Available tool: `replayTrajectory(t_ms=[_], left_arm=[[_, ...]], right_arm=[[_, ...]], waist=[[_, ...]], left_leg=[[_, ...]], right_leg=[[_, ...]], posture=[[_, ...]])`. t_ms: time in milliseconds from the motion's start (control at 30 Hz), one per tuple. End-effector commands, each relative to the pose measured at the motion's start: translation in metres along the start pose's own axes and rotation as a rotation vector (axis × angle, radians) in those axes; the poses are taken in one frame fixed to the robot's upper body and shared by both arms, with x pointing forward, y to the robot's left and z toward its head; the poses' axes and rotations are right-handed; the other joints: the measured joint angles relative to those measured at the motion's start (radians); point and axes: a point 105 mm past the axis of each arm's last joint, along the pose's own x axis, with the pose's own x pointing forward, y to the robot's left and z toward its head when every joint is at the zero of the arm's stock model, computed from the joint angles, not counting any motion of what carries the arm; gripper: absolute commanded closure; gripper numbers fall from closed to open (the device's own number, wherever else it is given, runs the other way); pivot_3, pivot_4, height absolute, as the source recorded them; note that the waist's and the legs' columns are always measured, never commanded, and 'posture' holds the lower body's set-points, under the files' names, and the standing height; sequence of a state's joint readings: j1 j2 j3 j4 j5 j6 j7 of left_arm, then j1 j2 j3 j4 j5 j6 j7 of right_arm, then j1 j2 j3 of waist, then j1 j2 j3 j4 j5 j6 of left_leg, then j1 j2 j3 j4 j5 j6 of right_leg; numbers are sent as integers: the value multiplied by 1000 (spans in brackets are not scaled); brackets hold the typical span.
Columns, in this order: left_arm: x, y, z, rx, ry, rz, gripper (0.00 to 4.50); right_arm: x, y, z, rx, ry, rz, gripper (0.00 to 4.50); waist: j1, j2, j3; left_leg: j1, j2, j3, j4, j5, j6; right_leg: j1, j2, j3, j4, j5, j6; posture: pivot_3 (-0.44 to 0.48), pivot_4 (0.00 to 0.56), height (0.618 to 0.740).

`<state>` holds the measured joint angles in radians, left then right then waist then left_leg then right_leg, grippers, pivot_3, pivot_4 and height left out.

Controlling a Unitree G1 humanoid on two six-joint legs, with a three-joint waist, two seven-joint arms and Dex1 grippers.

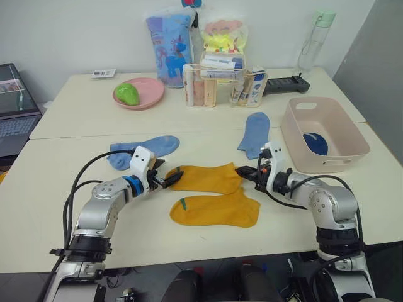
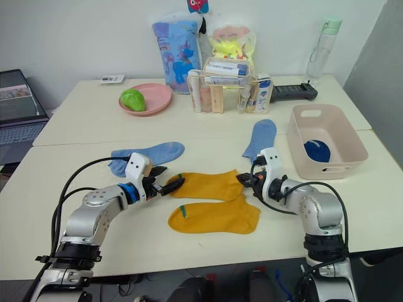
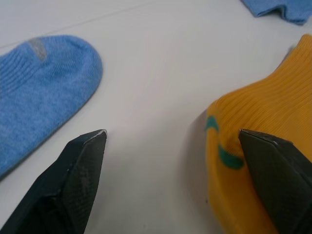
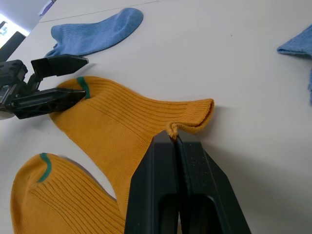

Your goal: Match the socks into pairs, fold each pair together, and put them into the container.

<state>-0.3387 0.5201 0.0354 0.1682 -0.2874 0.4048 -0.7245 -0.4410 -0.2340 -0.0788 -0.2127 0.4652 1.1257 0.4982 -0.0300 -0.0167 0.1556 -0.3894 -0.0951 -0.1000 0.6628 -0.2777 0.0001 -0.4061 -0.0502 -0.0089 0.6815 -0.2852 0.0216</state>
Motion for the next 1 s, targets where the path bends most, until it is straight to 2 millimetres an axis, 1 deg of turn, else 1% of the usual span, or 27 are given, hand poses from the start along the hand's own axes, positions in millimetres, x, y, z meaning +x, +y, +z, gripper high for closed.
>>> replayTrajectory(t_ms=[33,200,367,533,667,733,800,900,1000], left_arm=[[-5,2,11,26,-35,2,1229],[-9,-6,9,-18,-49,-48,2892],[-12,-8,13,-42,-67,-48,4489],[-19,-9,15,-69,-59,-78,4489],[-21,-9,23,-75,-70,-89,4489],[-23,-12,40,-90,-106,-118,4489],[-25,-18,55,-112,-144,-141,4489],[-32,-28,64,-159,-165,-178,4489],[-41,-30,66,-200,-162,-180,4489]], right_arm=[[-8,4,12,-29,-51,5,4500],[-7,3,10,-26,-48,4,4500],[-5,2,10,-25,-45,4,4500],[-5,-2,15,-39,-64,-5,4500],[-8,-1,27,-48,-98,3,4500],[-14,8,39,-56,-123,44,4500],[-21,20,44,-59,-126,95,4500],[-32,25,50,-18,-140,112,4500],[-43,27,50,15,-143,111,4500]], waist=[[1,0,0],[1,0,0],[1,0,0],[1,0,0],[1,0,0],[1,0,0],[1,0,0],[1,0,0],[1,0,0]], left_leg=[[0,0,0,0,0,0],[0,0,0,0,0,0],[0,0,0,0,0,0],[0,0,0,0,0,0],[0,0,0,0,0,0],[0,0,0,0,0,0],[-1,0,0,1,0,0],[-1,0,0,1,0,0],[-1,0,0,0,0,0]], right_leg=[[0,0,0,0,0,0],[0,0,0,0,0,0],[0,0,0,0,0,0],[0,0,0,0,0,0],[0,0,0,0,0,0],[0,0,0,0,0,0],[0,0,0,0,0,0],[0,0,0,0,0,0],[0,0,0,-1,0,0]], posture=[[0,150,740],[0,150,740],[0,150,740],[0,150,740],[0,150,740],[0,150,740],[0,150,740],[0,150,740],[0,150,740]])
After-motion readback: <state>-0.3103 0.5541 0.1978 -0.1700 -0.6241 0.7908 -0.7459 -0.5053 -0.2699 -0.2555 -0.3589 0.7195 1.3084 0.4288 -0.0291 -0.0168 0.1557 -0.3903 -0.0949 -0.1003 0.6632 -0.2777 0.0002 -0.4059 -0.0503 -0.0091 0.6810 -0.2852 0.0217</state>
